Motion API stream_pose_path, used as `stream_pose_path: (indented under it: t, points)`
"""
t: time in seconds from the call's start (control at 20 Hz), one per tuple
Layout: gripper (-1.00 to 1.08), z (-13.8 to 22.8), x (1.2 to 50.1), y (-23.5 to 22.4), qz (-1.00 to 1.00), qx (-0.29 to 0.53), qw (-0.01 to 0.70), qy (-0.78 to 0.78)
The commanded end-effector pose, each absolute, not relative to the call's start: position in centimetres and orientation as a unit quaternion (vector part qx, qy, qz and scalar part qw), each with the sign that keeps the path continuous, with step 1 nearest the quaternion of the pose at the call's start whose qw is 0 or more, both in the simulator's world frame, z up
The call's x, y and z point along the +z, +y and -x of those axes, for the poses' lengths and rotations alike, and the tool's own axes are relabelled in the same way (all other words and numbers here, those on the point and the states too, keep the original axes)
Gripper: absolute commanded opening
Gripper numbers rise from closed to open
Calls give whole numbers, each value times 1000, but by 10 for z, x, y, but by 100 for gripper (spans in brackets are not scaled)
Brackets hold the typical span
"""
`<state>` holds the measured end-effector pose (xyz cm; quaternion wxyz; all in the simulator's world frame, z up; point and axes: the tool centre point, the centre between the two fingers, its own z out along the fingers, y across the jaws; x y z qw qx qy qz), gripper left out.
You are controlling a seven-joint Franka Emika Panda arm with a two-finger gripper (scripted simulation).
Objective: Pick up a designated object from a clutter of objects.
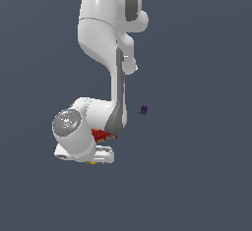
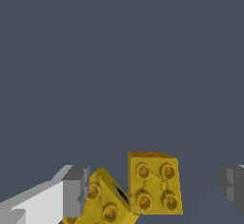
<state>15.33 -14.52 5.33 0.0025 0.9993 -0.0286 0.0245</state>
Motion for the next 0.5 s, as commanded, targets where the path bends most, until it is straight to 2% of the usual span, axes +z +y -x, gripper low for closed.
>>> stream_pose_path:
  t: [0.0,0.1,0.15,0.45]
  points:
    - [100,-137,21,-146,-1000,0,0,-30]
    - [100,-137,22,-146,-1000,0,0,-30]
    - [-100,-137,22,-146,-1000,0,0,-30]
    - [-100,-137,22,-146,-1000,0,0,-30]
